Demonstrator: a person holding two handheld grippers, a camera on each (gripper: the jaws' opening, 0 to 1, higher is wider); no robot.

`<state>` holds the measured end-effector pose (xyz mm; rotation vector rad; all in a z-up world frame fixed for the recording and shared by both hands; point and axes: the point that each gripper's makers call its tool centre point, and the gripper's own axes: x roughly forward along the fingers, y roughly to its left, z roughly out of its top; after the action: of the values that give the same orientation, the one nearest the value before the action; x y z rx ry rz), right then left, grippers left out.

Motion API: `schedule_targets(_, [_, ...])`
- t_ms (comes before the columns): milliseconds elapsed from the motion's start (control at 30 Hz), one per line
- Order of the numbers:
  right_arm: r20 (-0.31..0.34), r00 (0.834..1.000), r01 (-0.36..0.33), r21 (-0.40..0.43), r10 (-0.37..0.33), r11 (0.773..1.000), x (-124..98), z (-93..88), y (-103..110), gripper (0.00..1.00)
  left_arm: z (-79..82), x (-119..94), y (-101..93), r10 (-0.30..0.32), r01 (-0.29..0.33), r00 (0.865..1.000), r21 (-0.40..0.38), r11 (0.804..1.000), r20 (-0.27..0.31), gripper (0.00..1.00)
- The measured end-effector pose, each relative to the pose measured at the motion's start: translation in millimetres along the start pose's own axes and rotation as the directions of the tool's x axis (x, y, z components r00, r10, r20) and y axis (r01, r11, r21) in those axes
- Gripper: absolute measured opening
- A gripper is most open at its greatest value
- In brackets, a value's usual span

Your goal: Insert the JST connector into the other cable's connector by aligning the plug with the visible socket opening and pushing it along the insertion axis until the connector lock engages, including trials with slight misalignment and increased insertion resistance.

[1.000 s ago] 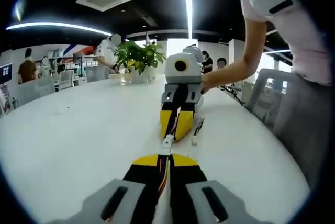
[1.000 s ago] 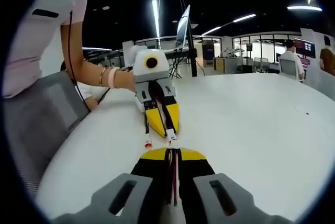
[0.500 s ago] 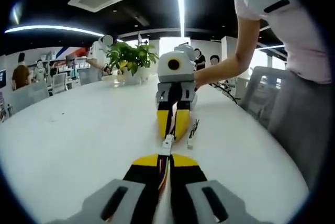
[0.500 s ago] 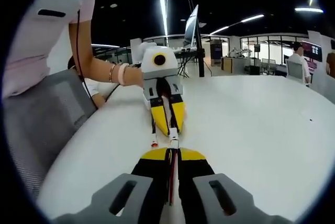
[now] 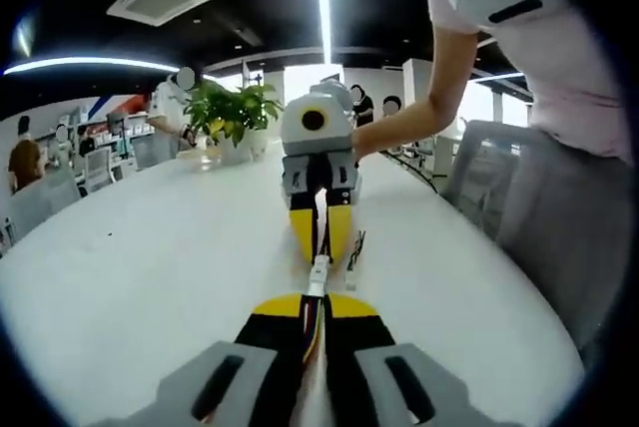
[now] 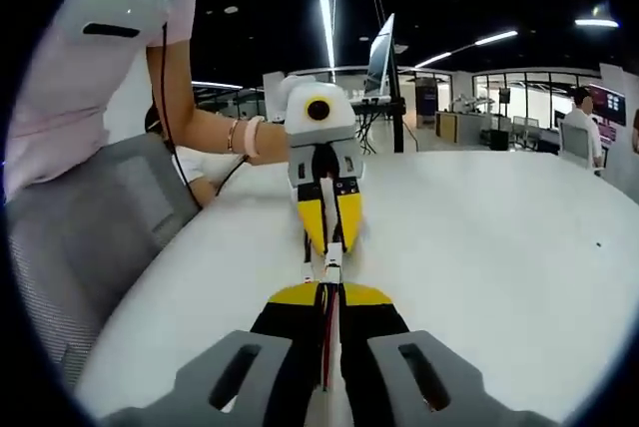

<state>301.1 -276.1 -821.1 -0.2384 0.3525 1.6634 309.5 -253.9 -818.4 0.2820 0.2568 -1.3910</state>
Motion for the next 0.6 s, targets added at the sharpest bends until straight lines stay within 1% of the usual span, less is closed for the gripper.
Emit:
schedule_targets(200, [0.004,1.000,0.000,-0.003,0.000,1.000,-0.5,2.1,-1.0,0.03,0.6,0.1,-1.1,-0.010,0.010,1.000,-0.008,1.000,0.003,0.00])
schedule_targets(233, [0.002,1.000,-0.001,-0.007,0.001,1.000,-0.4,1.9,-0.9,0.03,0.4,0.1,-1.3,-0.011,0.011,1.000,-0.016,1.000,0.002,0.00])
schedule_targets(267, [-0.002,1.000,-0.002,-0.013,0.002,1.000,0.0,1.9,-0.6,0.03,-0.2,0.1,-1.2,-0.014,0.014,1.000,-0.040,0.999,0.001,0.00])
schedule_targets(467, [-0.004,1.000,-0.010,-0.027,0.010,1.000,1.3,3.3,0.2,0.03,0.9,-0.8,-1.2,-0.020,0.021,1.000,-0.085,0.996,0.012,0.00])
schedule_targets(500, [-0.006,1.000,-0.014,-0.029,0.014,0.999,1.6,3.5,1.0,0.03,0.3,-0.8,-2.0,-0.023,0.024,1.000,-0.103,0.994,0.004,0.00])
schedule_targets(533, [-0.009,1.000,-0.015,-0.034,0.015,0.999,1.8,3.2,0.9,0.03,0.6,-0.8,-2.0,-0.024,0.024,1.000,-0.093,0.995,0.004,0.00])
schedule_targets(567, [-0.009,1.000,-0.017,-0.037,0.017,0.999,1.9,3.5,1.2,0.03,1.1,-0.8,-2.3,-0.028,0.028,1.000,-0.065,0.997,0.001,0.00])
schedule_targets(600, [-0.009,1.000,-0.018,-0.038,0.018,0.999,1.8,3.5,1.3,0.03,1.6,-0.8,-2.6,-0.029,0.029,1.000,-0.073,0.997,0.003,0.00])
